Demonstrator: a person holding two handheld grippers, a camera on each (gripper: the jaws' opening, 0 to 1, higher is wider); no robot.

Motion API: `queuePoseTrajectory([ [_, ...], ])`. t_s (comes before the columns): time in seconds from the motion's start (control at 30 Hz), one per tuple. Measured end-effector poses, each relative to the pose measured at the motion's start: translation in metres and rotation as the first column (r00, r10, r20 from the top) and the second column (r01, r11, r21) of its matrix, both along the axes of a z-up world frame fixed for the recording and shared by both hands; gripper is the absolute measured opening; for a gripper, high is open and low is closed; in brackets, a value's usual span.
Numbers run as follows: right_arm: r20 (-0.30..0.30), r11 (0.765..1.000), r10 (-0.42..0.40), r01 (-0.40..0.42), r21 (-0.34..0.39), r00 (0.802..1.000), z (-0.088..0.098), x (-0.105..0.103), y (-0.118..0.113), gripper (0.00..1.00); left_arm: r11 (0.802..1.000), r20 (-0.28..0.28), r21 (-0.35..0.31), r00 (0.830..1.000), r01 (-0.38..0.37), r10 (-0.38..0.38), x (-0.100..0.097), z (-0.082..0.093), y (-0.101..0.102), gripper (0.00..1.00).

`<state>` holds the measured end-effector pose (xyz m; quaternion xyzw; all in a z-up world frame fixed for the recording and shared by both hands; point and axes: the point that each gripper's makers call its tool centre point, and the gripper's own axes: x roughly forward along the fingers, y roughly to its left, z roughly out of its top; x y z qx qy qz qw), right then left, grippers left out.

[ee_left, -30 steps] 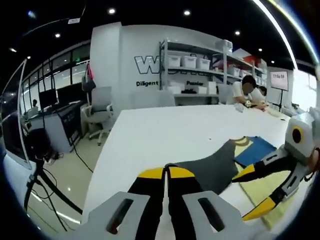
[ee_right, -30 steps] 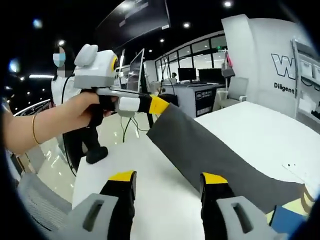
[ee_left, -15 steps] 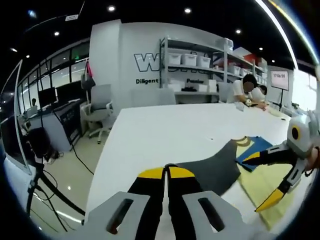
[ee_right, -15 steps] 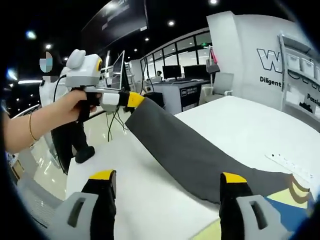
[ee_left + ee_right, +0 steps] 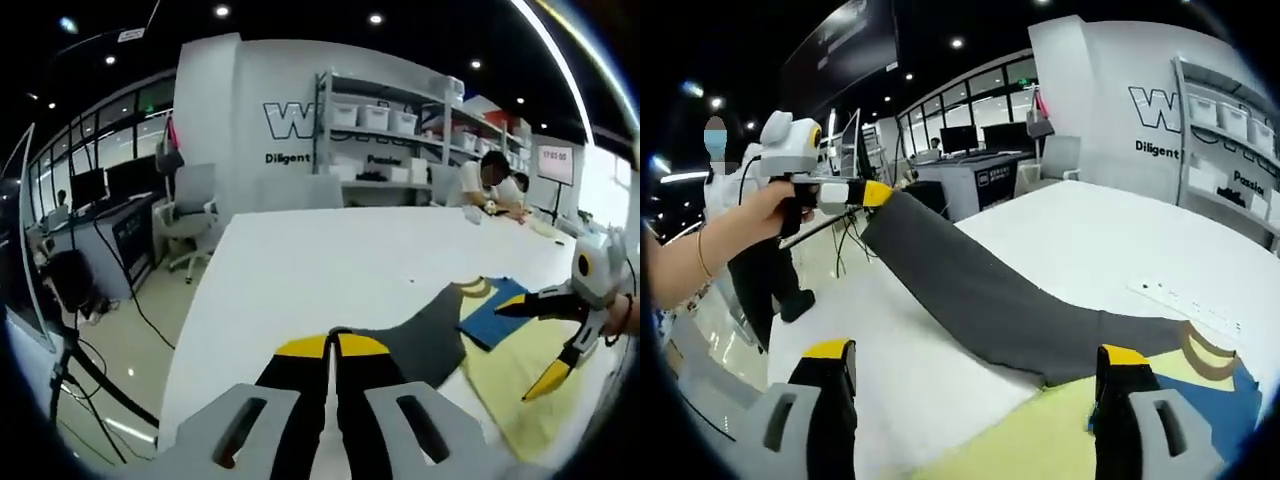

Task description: Fold the garment on the visible template until the final outline fits inside the template.

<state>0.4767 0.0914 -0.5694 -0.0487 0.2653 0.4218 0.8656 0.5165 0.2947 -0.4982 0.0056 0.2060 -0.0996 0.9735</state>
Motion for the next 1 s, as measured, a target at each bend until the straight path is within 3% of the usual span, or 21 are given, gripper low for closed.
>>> queuePoseTrajectory([
  [0.17,0.002,0.997,-0.076,0.076,-0.012,0.997,0.000,0.007,-0.045,0.99,0.999,0.007,0.012,0.999,0.050,-0.050,0.002,0.011,-0.025,0.01],
  [0.43,-0.001,0.989,-0.144,0.144,-0.019,0.990,0.000,0.008,-0.090,0.99,0.997,-0.003,0.002,0.997,0.080,-0.080,0.009,0.015,-0.060,0.01],
  [0.57,-0.005,0.983,-0.182,0.181,-0.031,0.983,-0.003,0.005,-0.117,0.99,0.993,0.006,-0.004,0.993,0.116,-0.116,0.013,0.019,-0.088,0.01],
  [0.83,-0.008,0.972,-0.232,0.232,-0.049,0.973,-0.006,0.003,-0.152,0.99,0.989,0.005,-0.009,0.989,0.148,-0.148,0.016,0.023,-0.110,0.01],
  [1.0,-0.019,0.967,-0.250,0.248,-0.056,0.968,-0.009,0.002,-0.168,0.99,0.978,-0.001,-0.028,0.978,0.209,-0.209,0.019,0.029,-0.140,0.01],
])
